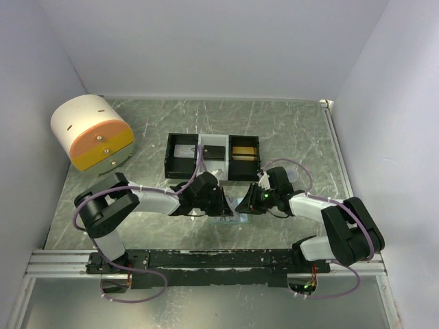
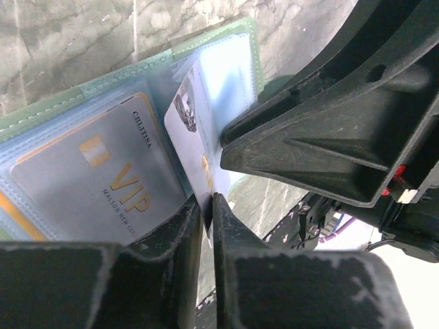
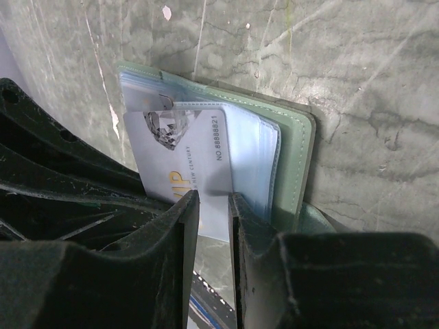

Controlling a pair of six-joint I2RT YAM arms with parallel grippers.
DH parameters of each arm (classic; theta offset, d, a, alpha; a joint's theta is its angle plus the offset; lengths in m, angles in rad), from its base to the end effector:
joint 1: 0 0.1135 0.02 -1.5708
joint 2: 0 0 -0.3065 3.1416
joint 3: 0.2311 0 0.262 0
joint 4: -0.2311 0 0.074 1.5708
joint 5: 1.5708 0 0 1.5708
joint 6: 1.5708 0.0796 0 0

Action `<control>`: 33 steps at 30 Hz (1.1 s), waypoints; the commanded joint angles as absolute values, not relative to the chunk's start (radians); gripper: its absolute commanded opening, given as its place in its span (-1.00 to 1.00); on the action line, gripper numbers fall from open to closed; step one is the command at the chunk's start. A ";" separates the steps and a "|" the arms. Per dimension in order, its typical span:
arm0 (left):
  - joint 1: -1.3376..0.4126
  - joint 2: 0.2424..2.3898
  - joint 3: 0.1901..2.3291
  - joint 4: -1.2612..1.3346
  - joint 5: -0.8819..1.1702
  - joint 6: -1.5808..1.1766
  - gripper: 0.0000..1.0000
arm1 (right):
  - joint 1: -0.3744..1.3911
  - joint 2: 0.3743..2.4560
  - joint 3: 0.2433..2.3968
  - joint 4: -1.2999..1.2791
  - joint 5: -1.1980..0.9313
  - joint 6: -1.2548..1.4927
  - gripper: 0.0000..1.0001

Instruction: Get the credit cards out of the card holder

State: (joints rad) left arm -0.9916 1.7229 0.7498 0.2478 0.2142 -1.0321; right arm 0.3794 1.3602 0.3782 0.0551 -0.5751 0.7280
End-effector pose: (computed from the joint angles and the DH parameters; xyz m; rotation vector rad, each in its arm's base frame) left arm 0.1901 -0.3215 0.1387 0.0739 2.6311 -1.1527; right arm 0.1995 0.1261 0.1219 0.2031 2.6685 1.1371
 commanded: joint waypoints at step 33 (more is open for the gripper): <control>-0.956 1.264 0.661 -0.003 -0.067 -0.859 -0.87 | 0.381 1.029 0.383 0.250 -0.618 0.734 0.03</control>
